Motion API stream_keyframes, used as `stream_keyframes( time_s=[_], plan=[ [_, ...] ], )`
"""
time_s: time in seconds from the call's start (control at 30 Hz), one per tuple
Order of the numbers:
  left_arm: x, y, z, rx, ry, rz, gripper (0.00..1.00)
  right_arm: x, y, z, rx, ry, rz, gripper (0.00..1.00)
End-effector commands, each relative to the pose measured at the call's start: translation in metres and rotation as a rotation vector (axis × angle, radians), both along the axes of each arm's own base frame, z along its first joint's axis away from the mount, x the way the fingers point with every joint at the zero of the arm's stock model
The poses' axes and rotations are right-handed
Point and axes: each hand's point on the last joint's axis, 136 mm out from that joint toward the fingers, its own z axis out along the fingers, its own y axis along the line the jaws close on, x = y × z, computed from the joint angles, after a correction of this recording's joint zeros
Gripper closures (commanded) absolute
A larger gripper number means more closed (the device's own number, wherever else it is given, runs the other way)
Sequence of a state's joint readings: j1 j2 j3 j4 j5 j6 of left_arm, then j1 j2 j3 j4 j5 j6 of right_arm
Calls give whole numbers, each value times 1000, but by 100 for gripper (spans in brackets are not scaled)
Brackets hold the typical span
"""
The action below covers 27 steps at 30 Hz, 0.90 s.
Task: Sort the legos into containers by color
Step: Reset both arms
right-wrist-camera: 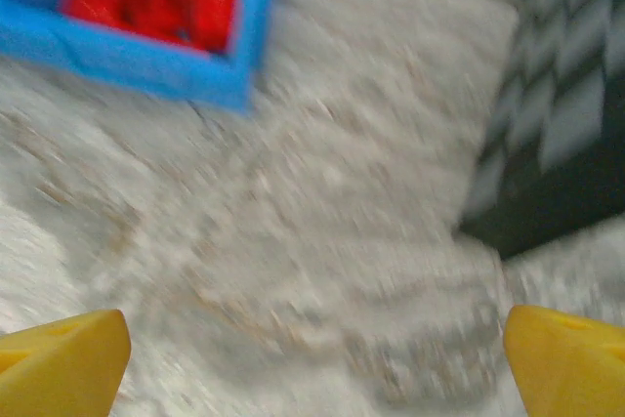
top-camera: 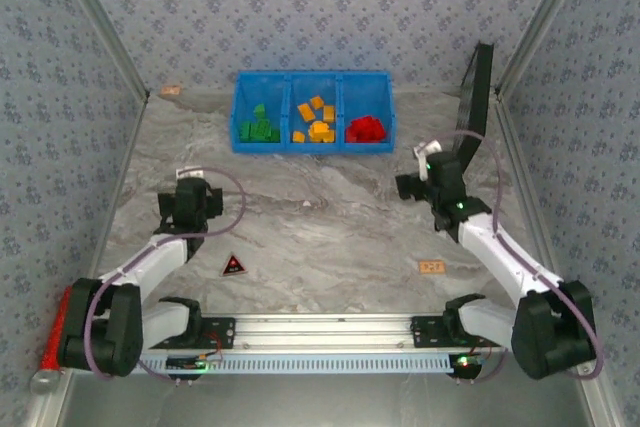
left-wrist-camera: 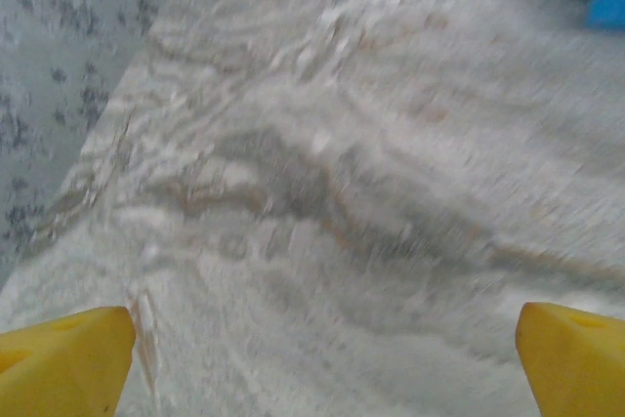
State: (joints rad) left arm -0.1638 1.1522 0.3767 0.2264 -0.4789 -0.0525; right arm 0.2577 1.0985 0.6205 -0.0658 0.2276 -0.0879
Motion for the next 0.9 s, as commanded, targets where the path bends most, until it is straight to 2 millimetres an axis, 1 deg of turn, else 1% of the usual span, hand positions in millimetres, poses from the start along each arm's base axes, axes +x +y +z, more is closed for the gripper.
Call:
stream_keyframes(
  time_s=[0.0, 0.03, 0.1, 0.17, 0.23, 0.3, 0.37, 0.43, 0.47, 0.5, 0.63, 0.73, 0.8, 0.83, 0.87],
  plan=[
    [16, 16, 30, 9, -202, 59, 0, 3, -10, 21, 97, -192, -38, 0],
    [18, 16, 28, 4, -197, 35, 0, 0, -18, 15, 101, -197, -58, 0],
    [23, 20, 31, -23, -244, 26, 0, -3, -28, 3, 125, -199, -78, 0],
    [30, 25, 32, -88, -299, 16, 0, -3, -37, -7, 149, -217, -108, 0],
    [42, 25, 32, -161, -329, 1, 0, -2, -44, -13, 172, -241, -126, 0],
    [54, 16, 27, -198, -321, -48, 0, 2, -48, -20, 190, -254, -137, 0],
    [67, 7, 13, -200, -271, -96, 0, 10, -49, -28, 199, -247, -131, 0],
    [74, -3, 3, -208, -234, -150, 0, 19, -47, -34, 204, -228, -121, 0],
    [76, -7, -3, -206, -212, -174, 0, 24, -45, -36, 207, -210, -106, 0],
    [76, -9, -3, -199, -231, -182, 0, 28, -43, -36, 208, -216, -90, 0],
    [76, -8, -3, -203, -218, -179, 0, 41, -41, -44, 196, -141, -65, 0],
    [76, -8, -4, -203, -215, -181, 0, 47, -38, -42, 163, -160, -15, 0],
    [76, -8, -3, -202, -217, -181, 0, 48, -36, -46, 154, -197, 21, 0],
    [76, -8, -3, -202, -219, -180, 0, 50, -41, -51, 175, -212, -3, 0],
    [76, -8, -3, -201, -218, -182, 0, 50, -46, -58, 197, -192, -13, 0]
  ],
)
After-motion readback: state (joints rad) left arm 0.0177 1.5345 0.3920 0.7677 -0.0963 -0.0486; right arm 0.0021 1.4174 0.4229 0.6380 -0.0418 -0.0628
